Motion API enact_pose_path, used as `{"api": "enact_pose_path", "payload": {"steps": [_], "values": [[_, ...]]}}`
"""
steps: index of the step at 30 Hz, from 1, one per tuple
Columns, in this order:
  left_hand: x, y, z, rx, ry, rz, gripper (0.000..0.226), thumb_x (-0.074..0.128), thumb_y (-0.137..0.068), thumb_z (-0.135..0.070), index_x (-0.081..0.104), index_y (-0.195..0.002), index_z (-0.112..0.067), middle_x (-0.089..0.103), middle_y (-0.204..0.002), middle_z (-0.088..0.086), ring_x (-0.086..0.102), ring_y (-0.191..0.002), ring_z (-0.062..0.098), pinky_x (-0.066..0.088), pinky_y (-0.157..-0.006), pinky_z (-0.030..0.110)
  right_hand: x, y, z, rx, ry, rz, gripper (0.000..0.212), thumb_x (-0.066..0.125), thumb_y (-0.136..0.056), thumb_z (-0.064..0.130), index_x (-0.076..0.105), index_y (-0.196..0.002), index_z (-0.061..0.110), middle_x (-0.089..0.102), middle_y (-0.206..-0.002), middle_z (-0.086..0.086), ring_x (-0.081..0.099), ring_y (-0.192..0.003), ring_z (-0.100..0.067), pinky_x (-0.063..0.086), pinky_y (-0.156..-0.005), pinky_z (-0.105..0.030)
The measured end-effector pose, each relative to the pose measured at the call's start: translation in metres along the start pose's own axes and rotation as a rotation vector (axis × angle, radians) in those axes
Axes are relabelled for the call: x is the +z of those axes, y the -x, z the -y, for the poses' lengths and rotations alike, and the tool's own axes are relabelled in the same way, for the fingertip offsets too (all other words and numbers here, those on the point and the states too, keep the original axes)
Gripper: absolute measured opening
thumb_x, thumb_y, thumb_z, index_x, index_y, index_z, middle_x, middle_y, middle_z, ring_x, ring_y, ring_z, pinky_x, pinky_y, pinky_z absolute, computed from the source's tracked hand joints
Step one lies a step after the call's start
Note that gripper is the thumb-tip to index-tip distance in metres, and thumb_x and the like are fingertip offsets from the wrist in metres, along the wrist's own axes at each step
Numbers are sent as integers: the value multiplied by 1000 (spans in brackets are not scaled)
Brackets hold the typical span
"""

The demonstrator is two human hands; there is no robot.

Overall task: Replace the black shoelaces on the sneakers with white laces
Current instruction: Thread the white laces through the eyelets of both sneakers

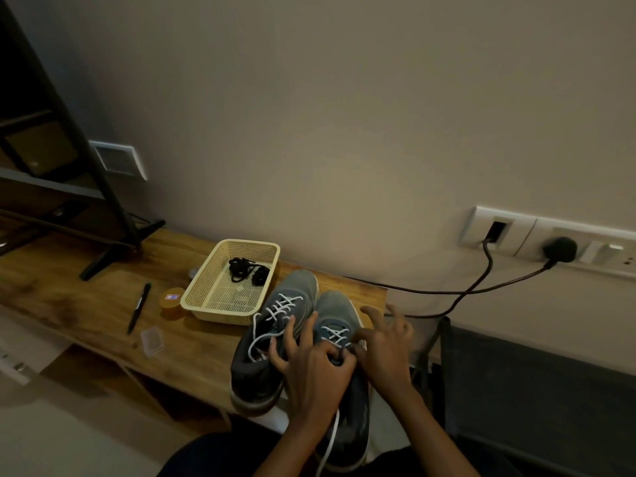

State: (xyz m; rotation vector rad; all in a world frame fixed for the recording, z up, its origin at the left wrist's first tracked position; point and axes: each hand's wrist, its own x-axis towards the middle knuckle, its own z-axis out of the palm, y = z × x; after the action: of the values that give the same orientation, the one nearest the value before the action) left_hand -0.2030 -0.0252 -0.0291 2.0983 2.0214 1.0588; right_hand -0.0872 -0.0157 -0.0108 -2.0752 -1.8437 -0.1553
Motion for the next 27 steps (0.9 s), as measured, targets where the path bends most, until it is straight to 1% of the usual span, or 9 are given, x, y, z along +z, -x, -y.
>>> {"api": "enact_pose_path", "payload": {"steps": [2, 4, 8, 12, 15, 17, 20, 23, 27], "values": [[-2, 0, -1, -15, -16, 23, 37, 75, -50, -37, 39, -43, -34, 59, -128, -6, 42, -128, 29, 14, -102, 49, -3, 0, -7, 117, -15, 12, 20, 88, -52, 21, 71, -60, 27, 67, -102, -1, 52, -103, -35, 44, -77, -46], [-4, 1, -3, -23, -39, 39, 39, 77, -48, -35, 38, -43, -33, 58, -129, -5, 42, -127, 28, 15, -101, 49, -6, 1, -12, 232, -33, 16, 5, 75, -74, 25, 74, -78, 23, 63, -110, 0, 45, -109, -29, 35, -85, -41], [-6, 0, -5, -42, -43, 66, 35, 77, -49, -34, 43, -43, -30, 58, -128, -4, 38, -127, 27, 17, -101, 50, -2, 1, -13, 219, 1, 120, 20, 49, -92, 33, 66, -100, 27, 64, -105, 4, 44, -110, -20, 28, -87, -35], [-10, -1, -4, -22, -48, 104, 28, 75, -58, -42, 52, -46, -31, 59, -127, -3, 34, -128, 27, 17, -99, 50, -9, -3, -20, 294, -228, 209, 8, 56, -87, 28, 63, -86, 31, 66, -91, 6, 56, -98, -15, 29, -90, -34], [-17, -1, -2, 16, -26, 123, 30, 51, -77, -52, 66, -62, -31, 56, -130, -4, 37, -129, 27, 16, -99, 46, -37, -2, -31, 384, -628, 298, 17, 65, -81, 15, 61, -74, 29, 67, -80, 1, 63, -84, -18, 47, -88, -44], [-29, -3, 1, -11, 72, 172, 24, 51, -88, -44, 70, -88, -29, 51, -134, -7, 34, -132, 21, 16, -102, 41, -66, 5, -34, 394, -861, 324, 15, 65, -82, 2, 65, -78, 17, 67, -82, -7, 63, -78, -20, 54, -74, -33], [-51, -3, 9, -74, 179, 216, 20, 55, -91, -29, 62, -110, -27, 57, -122, -11, 46, -115, 9, 30, -94, 27, -105, 18, -34, 392, -1054, 270, 9, 64, -81, -2, 67, -81, 6, 68, -81, -8, 63, -76, -16, 46, -62, -17], [-70, 3, 13, -207, 369, 280, 19, 56, -91, -22, 64, -109, -23, 66, -105, -7, 57, -91, 5, 39, -71, 16, -132, 29, -28, 393, -1194, 198, 9, 65, -78, -1, 69, -77, 7, 70, -78, -3, 62, -76, -14, 43, -69, -23], [-73, 8, 12, -187, 425, 397, 20, 53, -94, -28, 61, -111, -24, 61, -108, -8, 56, -101, 8, 41, -80, 20, -148, 34, -12, 405, -1436, 209, 8, 67, -68, 6, 70, -75, 5, 71, -75, -4, 64, -73, -12, 43, -82, -30]]}}
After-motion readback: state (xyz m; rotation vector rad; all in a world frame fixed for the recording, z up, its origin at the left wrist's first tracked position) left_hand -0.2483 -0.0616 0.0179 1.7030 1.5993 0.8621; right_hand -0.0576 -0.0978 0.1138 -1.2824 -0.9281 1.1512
